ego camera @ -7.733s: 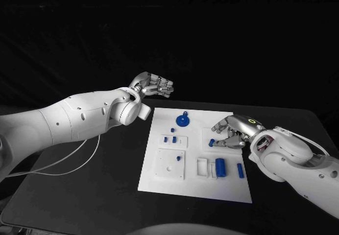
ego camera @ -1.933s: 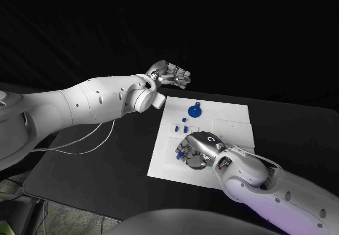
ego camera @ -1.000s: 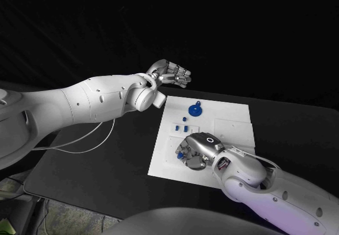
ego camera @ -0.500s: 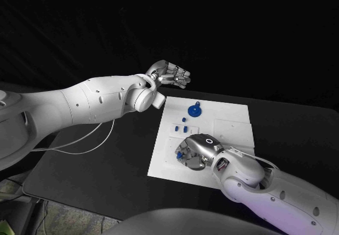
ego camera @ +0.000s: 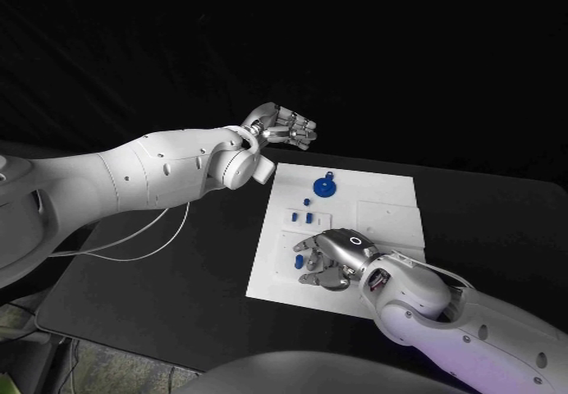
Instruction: Assemble the parts on the task board
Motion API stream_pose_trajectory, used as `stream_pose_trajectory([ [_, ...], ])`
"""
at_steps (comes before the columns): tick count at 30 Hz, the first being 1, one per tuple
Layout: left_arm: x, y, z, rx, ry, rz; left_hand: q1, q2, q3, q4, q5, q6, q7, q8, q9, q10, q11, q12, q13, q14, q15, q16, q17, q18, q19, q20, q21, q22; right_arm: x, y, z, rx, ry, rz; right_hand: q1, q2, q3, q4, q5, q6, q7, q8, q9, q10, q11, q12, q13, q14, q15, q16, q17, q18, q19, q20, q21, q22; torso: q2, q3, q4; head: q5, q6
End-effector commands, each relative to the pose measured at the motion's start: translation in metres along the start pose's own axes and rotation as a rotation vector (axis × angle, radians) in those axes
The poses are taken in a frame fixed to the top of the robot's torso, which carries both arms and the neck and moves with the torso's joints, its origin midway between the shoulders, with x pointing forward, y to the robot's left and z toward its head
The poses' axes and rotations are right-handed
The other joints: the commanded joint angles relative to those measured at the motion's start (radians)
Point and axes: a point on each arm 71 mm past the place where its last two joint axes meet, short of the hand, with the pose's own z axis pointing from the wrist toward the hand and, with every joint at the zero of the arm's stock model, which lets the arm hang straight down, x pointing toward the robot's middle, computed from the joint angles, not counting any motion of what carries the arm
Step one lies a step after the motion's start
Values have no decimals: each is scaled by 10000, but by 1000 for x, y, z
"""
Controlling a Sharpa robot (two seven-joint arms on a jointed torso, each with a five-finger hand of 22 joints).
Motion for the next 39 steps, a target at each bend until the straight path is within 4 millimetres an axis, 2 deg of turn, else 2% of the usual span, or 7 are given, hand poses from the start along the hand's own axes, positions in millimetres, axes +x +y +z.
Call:
stream_pose_trajectory([
  [1, 1, -1, 0, 35, 111, -77, -50, -33, 18, 25, -20, -69, 6, 13, 9, 2, 6, 22, -10, -54, -32, -31, -12, 151, 19, -10, -41, 11, -7, 1, -5, 5, -519, 340, 308, -67, -217, 438, -79, -234, -54, -57, -19, -54, 0, 47, -1, 31, 47, 21, -23, 107, 435, 61, -18, -26, -10, 0, -12, -44, 24],
  [8, 0, 0, 1, 16, 93, -63, -50, -33, 18, 25, -20, -69, 6, 13, 9, 2, 6, 22, -10, -54, -32, -31, -12, 151, 19, -10, -41, 11, -31, -3, -16, 78, -1256, 1228, 398, -91, -229, 655, -46, 17, -7, -38, -5, 280, -106, 182, 74, 89, -16, 29, -33, 72, 450, 15, 169, -3, -16, 11, -7, -218, 136],
  [13, -1, 2, 1, -5, 82, -51, -50, -33, 18, 25, -20, -69, 6, 13, 9, 2, 6, 22, -10, -54, -32, -31, -12, 151, 19, -10, -41, 11, -59, -21, -25, 658, -1608, 2774, 388, 195, -77, 454, 67, 1898, 318, 114, 95, 789, -142, 516, 422, 78, -54, 13, -22, -75, 443, -44, 330, 64, -30, 8, -22, -429, 265],
  [17, -2, 4, 1, -27, 65, -36, -66, -23, 11, 45, -31, -56, 5, 18, 11, 13, 1, 24, -10, -46, -34, -29, -10, 151, 23, -7, -43, -1, -81, -50, -37, 1547, -1804, 3769, -237, 403, -484, 409, 607, 2787, 61, 22, 333, 725, -345, 2178, 2249, 147, -207, -33, -25, -160, 461, -194, 393, 53, -58, 3, -35, -605, 358],
  [29, -9, 18, -5, -295, -56, -48, -111, -30, 61, 68, -31, 56, -34, 1, 6, 179, -42, 15, -12, -65, -38, -28, -9, 139, 15, -10, -52, -56, -95, -127, -83, 5396, 92, 5139, -1440, 722, -1546, 1633, 2009, 3074, -468, 62, 5086, -374, -650, 8924, 10345, 80, -370, 1623, 1477, -367, 525, -347, 2569, 1200, -249, 44, -206, -1149, 461],
  [34, -9, 22, -7, -353, -67, -104, -134, -50, 54, 92, -42, -32, -18, 14, 10, 165, -38, 20, -11, -67, -34, -28, -8, 139, 29, -1, -60, -99, -90, -141, -100, 6729, 1114, 5238, -1464, 790, -1687, 1641, 2132, 2940, -534, 41, 6499, -224, -707, 9094, 11011, 77, -369, 1924, 1777, -411, 529, -382, 2609, 1263, -314, 62, -237, -1251, 435],
  [39, -8, 26, -8, -409, -70, -160, -133, -62, 49, 132, -47, -52, -13, 16, 10, 159, -37, 20, -11, -69, -34, -28, -7, 137, 61, 2, -63, -248, -88, -147, -110, 7250, 1727, 5037, -1608, 866, -1543, 1549, 2303, 2866, -539, 19, 6651, -134, -671, 9276, 11409, 95, -380, 2092, 1939, -430, 530, -365, 2598, 1270, -360, 66, -250, -1329, 456],
])
